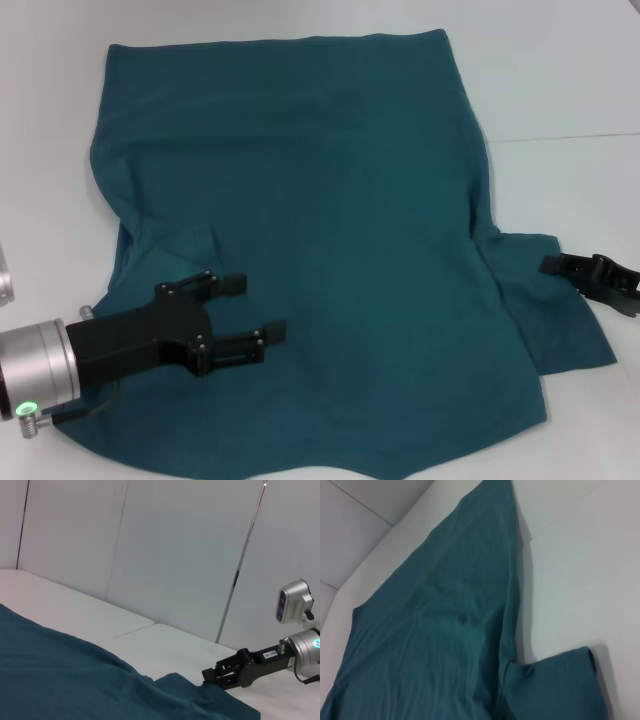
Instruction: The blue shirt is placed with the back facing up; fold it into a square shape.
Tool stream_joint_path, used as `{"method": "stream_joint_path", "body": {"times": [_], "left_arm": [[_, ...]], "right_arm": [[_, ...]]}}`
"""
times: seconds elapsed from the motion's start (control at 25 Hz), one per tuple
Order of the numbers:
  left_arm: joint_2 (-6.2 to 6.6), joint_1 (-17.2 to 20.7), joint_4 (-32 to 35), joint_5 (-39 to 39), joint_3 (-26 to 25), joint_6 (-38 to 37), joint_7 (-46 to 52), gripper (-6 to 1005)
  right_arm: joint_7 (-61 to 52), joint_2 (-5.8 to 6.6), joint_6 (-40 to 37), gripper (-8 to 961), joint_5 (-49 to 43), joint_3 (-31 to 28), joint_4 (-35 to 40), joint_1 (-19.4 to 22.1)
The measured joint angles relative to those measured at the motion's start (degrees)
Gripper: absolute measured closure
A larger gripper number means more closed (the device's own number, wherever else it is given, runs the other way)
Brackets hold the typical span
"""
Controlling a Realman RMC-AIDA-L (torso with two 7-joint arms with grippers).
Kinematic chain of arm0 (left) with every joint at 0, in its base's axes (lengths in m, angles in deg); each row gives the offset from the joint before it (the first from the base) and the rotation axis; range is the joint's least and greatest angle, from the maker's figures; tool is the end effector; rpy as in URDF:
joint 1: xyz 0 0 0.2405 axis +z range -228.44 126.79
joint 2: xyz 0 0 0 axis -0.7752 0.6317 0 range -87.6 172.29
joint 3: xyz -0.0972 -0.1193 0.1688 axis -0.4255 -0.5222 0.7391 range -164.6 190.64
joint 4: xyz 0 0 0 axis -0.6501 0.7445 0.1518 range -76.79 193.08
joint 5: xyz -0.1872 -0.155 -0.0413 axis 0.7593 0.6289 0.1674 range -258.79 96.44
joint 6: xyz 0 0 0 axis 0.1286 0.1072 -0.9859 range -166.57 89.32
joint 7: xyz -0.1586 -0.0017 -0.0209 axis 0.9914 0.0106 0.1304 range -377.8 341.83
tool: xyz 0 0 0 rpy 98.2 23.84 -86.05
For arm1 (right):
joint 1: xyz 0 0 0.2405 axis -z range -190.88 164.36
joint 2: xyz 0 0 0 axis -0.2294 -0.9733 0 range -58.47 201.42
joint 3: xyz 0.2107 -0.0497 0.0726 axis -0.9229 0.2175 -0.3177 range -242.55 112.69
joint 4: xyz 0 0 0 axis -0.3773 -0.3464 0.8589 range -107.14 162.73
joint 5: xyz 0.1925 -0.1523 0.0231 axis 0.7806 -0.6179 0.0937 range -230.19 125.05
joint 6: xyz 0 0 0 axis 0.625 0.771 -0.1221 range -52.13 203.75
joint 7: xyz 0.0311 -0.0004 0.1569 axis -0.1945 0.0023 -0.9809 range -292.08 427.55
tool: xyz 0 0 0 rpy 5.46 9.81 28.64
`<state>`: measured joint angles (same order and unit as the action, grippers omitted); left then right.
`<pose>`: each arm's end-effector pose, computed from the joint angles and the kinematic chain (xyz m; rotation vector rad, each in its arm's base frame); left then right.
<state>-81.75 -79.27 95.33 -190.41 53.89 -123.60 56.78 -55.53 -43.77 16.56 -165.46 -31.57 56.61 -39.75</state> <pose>-0.2449 0.3481 -0.0309 -2.6431 -0.6109 -0.8165 0.3730 0.3726 0.0307 -1.7048 1.7708 0.7311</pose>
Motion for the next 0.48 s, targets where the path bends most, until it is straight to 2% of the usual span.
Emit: {"method": "stream_joint_path", "body": {"times": [0.28, 0.48], "left_arm": [[0.09, -0.03, 0.08, 0.16, 0.0, -0.01, 0.02, 95], [0.09, -0.03, 0.08, 0.17, 0.0, -0.01, 0.03, 95]], "right_arm": [[0.82, -0.58, 0.19, 536, 0.36, -0.84, 0.03, 0.11], [3.13, -0.7, -0.11, 778, 2.56, -1.75, 0.01, 0.66]]}}
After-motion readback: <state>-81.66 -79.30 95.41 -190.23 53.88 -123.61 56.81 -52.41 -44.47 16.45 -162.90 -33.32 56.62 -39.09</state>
